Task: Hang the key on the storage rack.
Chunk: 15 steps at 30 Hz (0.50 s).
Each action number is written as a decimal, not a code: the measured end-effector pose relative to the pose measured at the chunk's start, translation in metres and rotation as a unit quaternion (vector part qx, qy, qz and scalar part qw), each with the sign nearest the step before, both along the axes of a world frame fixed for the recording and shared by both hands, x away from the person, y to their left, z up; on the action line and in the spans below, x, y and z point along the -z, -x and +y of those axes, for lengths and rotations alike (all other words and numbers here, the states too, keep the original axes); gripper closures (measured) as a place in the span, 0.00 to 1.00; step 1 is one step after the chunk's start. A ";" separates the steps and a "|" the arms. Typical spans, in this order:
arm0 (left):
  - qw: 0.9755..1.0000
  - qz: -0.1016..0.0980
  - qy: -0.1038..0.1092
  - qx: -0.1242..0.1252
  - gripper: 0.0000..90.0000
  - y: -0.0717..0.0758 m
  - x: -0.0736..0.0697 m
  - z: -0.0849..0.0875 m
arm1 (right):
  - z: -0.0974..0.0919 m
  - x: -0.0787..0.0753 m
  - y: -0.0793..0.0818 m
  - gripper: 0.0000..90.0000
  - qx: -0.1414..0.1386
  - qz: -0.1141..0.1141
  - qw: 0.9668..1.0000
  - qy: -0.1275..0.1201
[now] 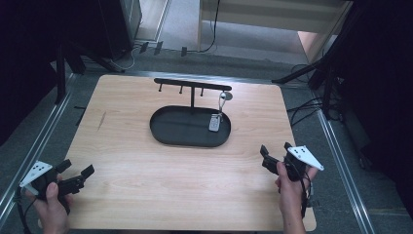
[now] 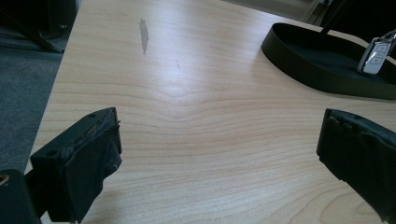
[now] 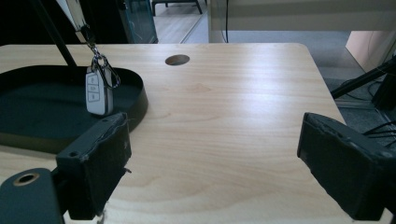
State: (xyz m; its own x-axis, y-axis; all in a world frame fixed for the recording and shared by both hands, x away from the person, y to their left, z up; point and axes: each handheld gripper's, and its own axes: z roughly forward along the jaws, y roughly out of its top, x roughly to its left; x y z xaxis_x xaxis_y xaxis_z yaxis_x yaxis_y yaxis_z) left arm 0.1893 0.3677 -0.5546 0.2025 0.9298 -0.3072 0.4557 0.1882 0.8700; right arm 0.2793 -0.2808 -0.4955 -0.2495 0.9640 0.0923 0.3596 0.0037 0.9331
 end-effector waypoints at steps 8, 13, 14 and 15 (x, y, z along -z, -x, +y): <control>1.000 0.000 0.000 0.000 0.00 0.000 0.000 0.000 | -0.028 0.012 0.025 0.11 0.012 0.001 1.000 -0.003; 1.000 -0.001 -0.002 -0.001 0.00 0.000 0.000 -0.001 | -0.042 0.020 0.036 0.11 0.020 0.003 1.000 -0.011; 1.000 0.000 -0.002 0.000 0.00 0.000 0.000 -0.001 | -0.046 0.022 0.040 0.11 0.025 0.004 1.000 -0.013; 1.000 0.000 -0.002 0.000 0.00 0.000 0.000 -0.001 | -0.049 0.023 0.042 0.11 0.026 0.003 1.000 -0.013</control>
State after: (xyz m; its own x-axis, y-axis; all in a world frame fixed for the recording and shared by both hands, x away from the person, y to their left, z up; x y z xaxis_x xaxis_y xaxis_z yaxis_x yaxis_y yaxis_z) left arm 0.1893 0.3672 -0.5545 0.2029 0.9309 -0.3038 0.4550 0.1851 0.8710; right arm 0.2374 -0.3294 -0.5183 -0.1980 0.9729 0.1195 0.3651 -0.0399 0.9301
